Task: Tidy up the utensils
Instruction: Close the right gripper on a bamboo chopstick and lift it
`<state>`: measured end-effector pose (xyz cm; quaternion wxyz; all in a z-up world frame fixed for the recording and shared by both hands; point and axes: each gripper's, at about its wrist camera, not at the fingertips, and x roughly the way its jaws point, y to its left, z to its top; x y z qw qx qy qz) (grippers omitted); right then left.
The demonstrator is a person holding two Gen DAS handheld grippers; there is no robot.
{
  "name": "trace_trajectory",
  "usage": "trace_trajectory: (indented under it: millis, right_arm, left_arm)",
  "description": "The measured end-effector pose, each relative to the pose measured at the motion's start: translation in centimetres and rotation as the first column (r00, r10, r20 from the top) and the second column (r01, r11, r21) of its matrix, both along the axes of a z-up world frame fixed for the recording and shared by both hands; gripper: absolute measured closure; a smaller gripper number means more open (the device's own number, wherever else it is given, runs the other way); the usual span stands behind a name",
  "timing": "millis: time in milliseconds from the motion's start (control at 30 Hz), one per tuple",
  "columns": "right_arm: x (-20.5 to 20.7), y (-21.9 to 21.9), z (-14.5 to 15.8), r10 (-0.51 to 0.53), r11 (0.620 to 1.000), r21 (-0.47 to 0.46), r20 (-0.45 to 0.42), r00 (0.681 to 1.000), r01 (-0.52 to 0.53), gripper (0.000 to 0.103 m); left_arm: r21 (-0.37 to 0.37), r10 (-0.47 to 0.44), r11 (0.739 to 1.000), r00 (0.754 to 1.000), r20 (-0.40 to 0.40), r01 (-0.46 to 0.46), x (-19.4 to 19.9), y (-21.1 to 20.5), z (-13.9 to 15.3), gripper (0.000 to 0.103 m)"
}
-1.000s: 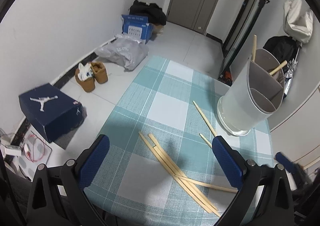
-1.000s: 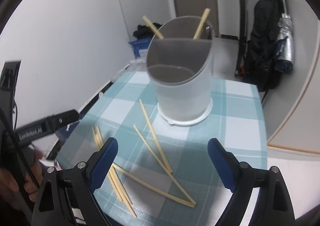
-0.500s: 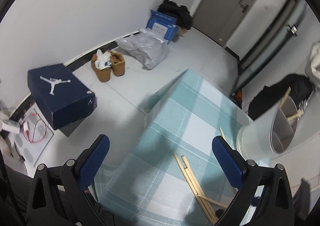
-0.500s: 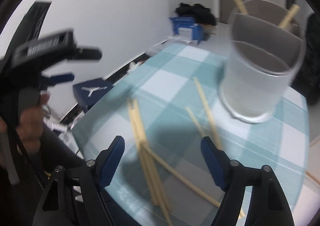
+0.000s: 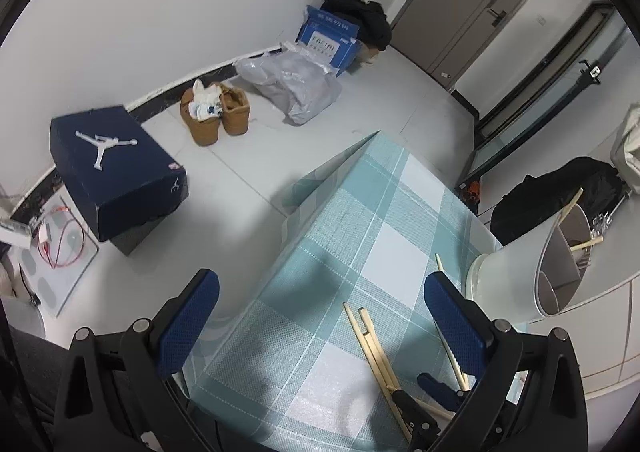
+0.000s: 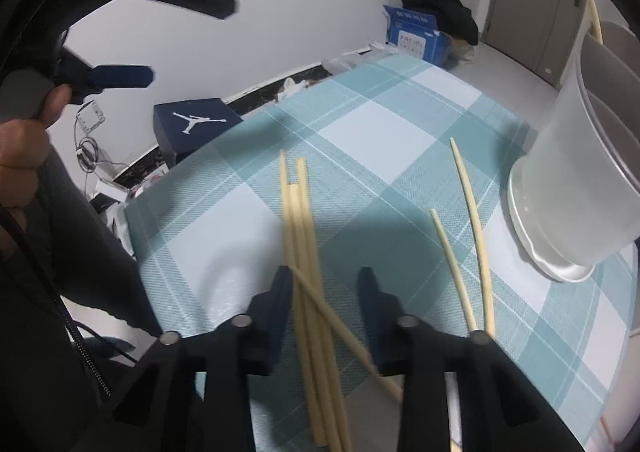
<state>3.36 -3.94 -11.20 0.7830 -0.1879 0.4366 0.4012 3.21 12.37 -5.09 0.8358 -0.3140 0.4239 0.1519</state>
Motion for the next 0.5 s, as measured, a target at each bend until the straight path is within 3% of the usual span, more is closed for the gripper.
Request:
trace_trajectory:
  millis: [100,233,367,500]
  right_arm:
    - [-0.01,-0.45,-0.1,0.007,1.0,-0.01,-0.016,1.0,-0.007,0.08]
    - [-0.31,-0.48,0.38,0.028,1.0,0.005,-0.028,0.999,-0.028,0.08]
    - [-0.6,0.02,-0.08,0.047,0.998,-0.047,-0.013,0.999,-0.048,0.08]
    - [0.24,0.33,-0.21,0.054,0.998,-0.03,-0.057,0.997,-0.056,0.08]
  left_arm:
    - [-0.011,0.005,1.0,1.0,0.0,-0.005,0.11,0.3,0.01,0.002]
    - [-0.018,0.003,1.0,1.0,0.006,-0.003,0.2,0.17,0.15,0.002]
    - [-0.018,-0.003,1.0,1.0,0.004,0.003,0.24,-0.06,0.07,0.002]
    - [-0.032,-0.008,0.999,1.0,-0.012,0.008,0.32,-0.01,-0.29,0.002]
